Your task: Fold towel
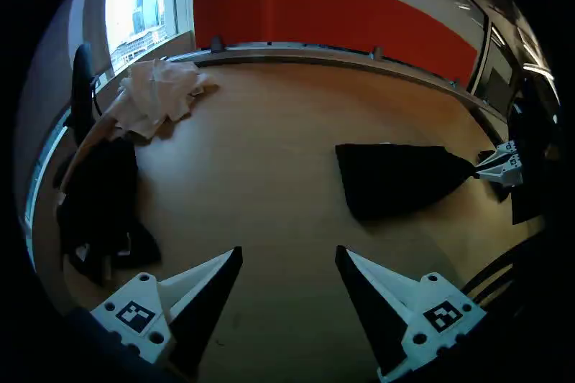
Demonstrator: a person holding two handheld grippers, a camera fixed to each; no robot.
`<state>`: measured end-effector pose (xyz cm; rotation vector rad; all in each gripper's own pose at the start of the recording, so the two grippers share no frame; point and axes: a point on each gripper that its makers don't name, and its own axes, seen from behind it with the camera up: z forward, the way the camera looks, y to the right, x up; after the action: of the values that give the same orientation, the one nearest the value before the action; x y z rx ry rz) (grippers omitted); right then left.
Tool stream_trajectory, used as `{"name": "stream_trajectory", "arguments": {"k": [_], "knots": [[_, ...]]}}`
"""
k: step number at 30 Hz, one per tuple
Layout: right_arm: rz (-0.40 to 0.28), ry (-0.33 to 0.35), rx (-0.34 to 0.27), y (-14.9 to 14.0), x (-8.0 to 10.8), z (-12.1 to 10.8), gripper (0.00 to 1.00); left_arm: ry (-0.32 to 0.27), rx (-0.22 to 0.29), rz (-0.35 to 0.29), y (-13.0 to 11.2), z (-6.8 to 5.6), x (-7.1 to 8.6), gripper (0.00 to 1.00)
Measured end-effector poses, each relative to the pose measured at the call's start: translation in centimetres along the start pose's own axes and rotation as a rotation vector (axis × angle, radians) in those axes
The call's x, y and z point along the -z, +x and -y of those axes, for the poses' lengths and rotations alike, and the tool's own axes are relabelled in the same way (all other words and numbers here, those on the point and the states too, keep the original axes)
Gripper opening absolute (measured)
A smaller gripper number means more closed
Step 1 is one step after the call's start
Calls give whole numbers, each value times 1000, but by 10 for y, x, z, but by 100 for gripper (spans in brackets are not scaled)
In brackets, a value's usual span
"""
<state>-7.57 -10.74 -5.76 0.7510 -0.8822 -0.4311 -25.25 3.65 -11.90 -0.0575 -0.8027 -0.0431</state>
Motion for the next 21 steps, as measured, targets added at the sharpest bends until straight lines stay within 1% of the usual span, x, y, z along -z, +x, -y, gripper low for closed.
{"name": "stream_trajectory", "arguments": {"k": [5,14,17,21], "knots": [[-27,-13,2,12,13,-5,6,0,1,-2,1,1,0,96],[-47,-33,16,21,32,-12,6,-8,6,-6,2,0,1,97],[-49,-36,21,23,35,-12,6,-7,8,-7,2,1,1,96],[-50,-32,27,27,33,-9,6,-5,7,-8,2,2,1,96]]}}
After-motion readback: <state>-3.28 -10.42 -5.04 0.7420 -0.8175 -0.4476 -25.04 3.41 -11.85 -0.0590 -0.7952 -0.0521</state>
